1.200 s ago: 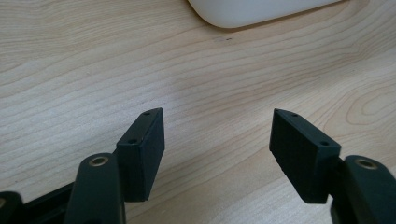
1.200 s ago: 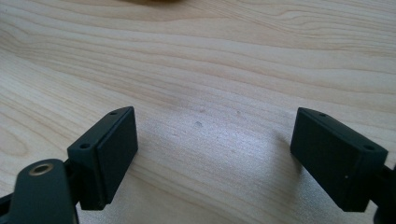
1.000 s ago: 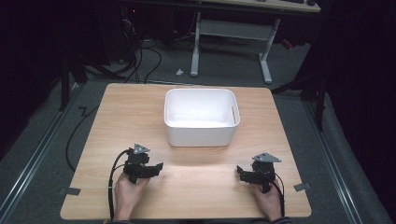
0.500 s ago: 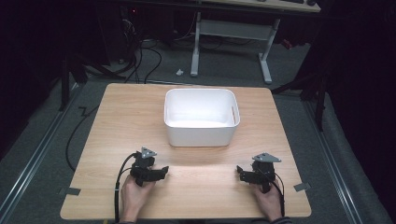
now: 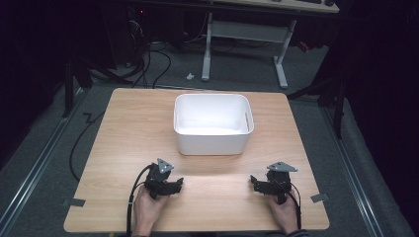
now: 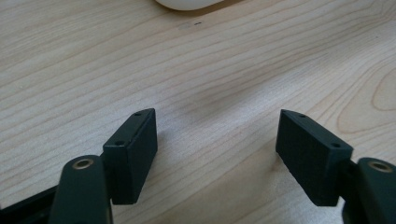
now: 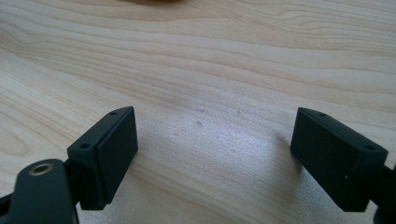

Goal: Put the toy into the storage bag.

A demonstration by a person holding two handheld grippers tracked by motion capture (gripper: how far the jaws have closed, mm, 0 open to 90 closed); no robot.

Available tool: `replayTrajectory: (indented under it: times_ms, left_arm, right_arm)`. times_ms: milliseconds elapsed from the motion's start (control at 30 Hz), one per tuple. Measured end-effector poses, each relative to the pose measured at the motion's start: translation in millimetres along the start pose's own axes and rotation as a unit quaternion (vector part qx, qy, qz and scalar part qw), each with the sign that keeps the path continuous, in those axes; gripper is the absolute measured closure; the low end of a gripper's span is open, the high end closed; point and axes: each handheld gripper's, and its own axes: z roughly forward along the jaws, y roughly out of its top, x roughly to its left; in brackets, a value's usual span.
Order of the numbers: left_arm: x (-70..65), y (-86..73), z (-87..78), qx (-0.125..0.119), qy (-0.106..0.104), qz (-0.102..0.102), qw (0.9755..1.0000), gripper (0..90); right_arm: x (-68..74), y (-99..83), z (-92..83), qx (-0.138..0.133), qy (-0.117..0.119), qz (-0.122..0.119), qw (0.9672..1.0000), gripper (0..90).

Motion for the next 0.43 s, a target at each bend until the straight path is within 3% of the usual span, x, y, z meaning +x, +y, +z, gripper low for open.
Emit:
replayTrajectory:
  times_ms: [200,433]
  left_arm:
    - [-3.5,-7.9,3.7,-0.037,0.004,0.004,0.9993,24.0]
    - [-3.9,-7.8,3.9,-0.037,0.006,0.003,0.9993,23.8]
  right_arm:
    - [0.0,0.0,-0.1,0.000,0.000,0.000,1.0000,14.7]
    - [-0.1,-0.2,-0.1,0.000,0.000,-0.002,1.0000,14.6]
